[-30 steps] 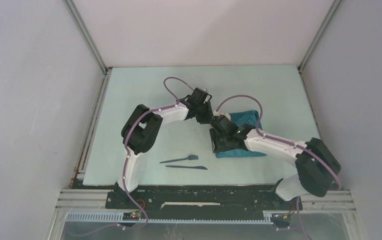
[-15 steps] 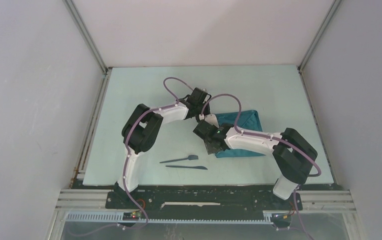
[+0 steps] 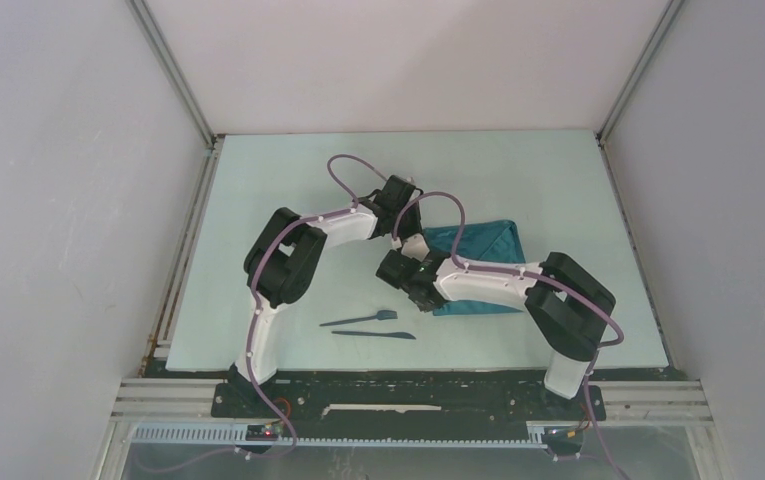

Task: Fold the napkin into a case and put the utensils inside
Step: Pick up the upper triangle-folded napkin from the center of the board.

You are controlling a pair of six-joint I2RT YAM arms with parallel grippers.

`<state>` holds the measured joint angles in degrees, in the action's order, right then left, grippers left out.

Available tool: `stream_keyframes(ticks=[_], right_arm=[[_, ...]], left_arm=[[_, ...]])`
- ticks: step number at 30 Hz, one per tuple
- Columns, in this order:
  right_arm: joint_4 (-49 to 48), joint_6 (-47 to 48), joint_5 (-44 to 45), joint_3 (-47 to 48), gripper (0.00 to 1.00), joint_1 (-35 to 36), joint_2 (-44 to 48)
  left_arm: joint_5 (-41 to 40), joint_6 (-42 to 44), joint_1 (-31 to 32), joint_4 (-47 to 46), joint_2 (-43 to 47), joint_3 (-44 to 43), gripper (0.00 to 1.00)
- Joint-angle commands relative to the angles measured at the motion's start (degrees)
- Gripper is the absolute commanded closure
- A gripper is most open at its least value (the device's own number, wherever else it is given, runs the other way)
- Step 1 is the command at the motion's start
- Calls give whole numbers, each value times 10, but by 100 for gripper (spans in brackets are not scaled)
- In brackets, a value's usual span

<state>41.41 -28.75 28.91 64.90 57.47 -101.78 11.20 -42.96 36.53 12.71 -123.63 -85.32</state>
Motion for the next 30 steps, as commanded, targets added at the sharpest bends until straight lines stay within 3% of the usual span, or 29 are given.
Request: stream_keyframes(ticks=[1,7,11,16,22,30], right_arm=[[28,6,43,21,85,12,10],[37,24,23,21,99,19,24],[58,27,38,21,100,28,22],[25,41,-10,15,100,29,-6],[-21,39,-70,4,79,15,-11],[-42,40,-99,-22,67,-13,9]], left_arm=[[-5,10,-5,7,-10,-3,100],[-4,10,-4,6,-7,-3,100],[-3,11,-4,6,-8,-2,100],[3,9,-4,3,-13,-2,100],[5,14,-5,3,-10,0,100],[9,16,-6,3,-9,0,100]])
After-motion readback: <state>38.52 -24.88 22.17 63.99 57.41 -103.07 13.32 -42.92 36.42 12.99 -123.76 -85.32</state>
